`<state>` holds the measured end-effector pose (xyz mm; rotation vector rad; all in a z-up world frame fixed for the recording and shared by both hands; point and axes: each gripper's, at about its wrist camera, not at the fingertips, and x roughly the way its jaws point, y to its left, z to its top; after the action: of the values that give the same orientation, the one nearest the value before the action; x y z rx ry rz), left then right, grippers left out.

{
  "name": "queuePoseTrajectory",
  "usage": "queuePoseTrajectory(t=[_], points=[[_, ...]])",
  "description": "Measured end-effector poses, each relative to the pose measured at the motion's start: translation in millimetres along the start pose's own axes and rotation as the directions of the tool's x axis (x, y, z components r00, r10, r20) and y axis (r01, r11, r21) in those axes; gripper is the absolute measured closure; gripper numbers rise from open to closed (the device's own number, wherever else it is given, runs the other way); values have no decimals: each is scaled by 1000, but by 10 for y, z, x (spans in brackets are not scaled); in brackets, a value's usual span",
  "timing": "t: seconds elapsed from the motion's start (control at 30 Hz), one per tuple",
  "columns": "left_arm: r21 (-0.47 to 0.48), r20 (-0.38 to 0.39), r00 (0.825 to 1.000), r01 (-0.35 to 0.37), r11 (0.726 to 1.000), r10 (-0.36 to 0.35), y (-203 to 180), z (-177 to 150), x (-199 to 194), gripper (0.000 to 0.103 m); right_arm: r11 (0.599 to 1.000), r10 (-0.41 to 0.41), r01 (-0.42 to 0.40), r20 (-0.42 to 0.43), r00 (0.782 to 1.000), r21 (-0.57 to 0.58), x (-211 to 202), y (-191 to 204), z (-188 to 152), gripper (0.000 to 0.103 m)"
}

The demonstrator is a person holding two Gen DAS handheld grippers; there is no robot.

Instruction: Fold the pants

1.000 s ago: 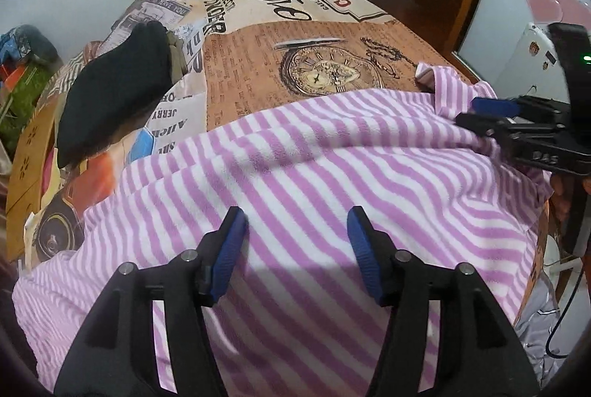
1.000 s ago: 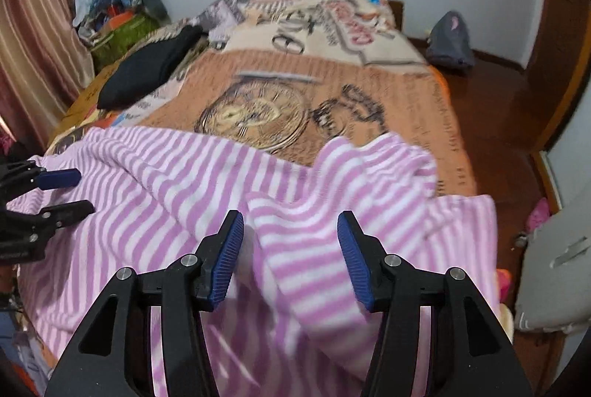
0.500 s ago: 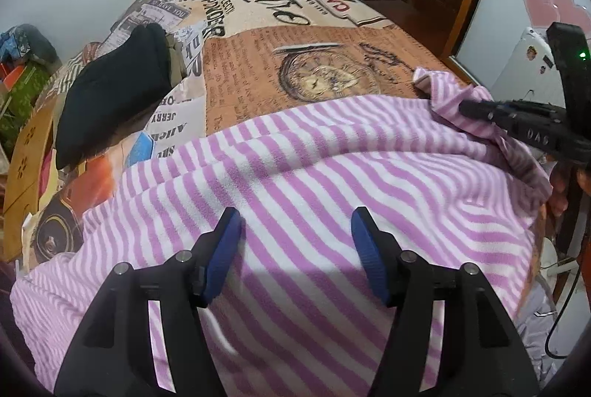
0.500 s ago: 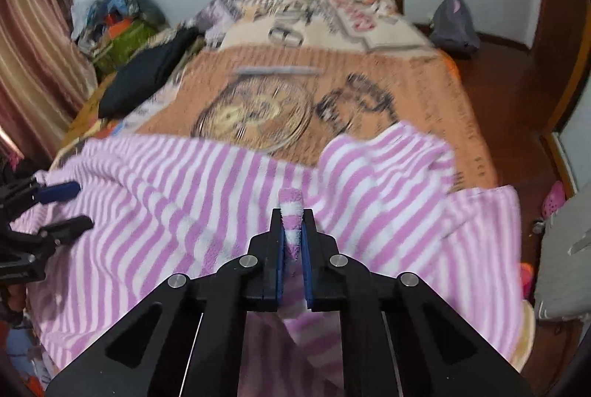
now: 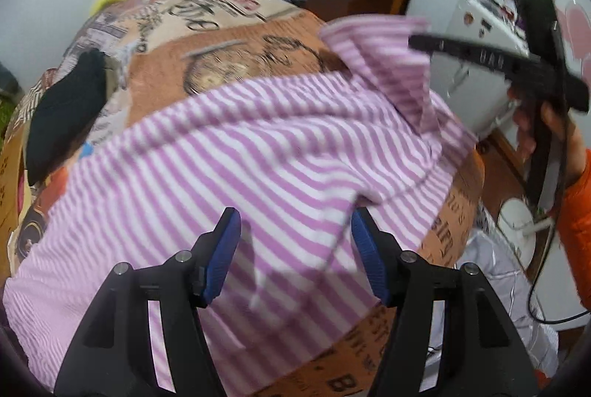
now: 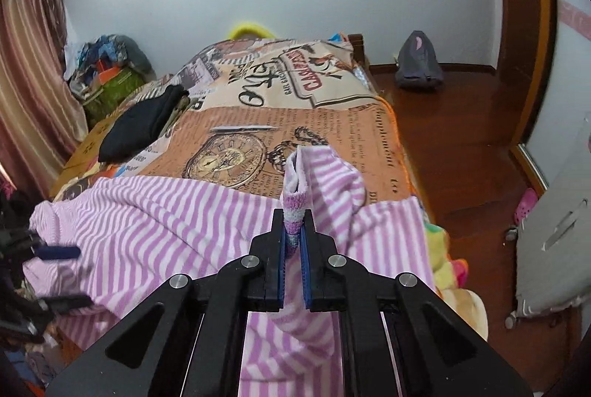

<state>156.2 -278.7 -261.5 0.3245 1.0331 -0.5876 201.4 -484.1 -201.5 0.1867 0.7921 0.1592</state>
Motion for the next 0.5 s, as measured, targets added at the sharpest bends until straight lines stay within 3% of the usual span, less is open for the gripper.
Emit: queuePoseTrajectory(t=[0.07, 0.17, 0.23, 0.3, 0.5], points=[[23, -13, 999, -37, 999, 37, -81, -44, 107, 42, 1000, -6, 6, 12, 1000, 18, -49, -77, -23, 97], [46, 5, 995, -101, 994, 101, -134, -67, 174, 57, 999, -15, 13, 23, 1000, 52, -95, -211, -42, 97], [43, 13, 993, -114, 993, 113, -130, -33, 156, 84, 997, -21, 18, 33, 999, 74, -144, -294, -52, 97], [32, 19, 993, -114, 993, 114, -71, 17, 114, 99, 996, -27, 22, 48, 999, 91, -198, -348, -43, 97], [-1, 87, 993, -79, 997, 79, 18, 156, -254, 100, 992, -47, 34, 110, 993, 119, -412, -463, 6, 97]])
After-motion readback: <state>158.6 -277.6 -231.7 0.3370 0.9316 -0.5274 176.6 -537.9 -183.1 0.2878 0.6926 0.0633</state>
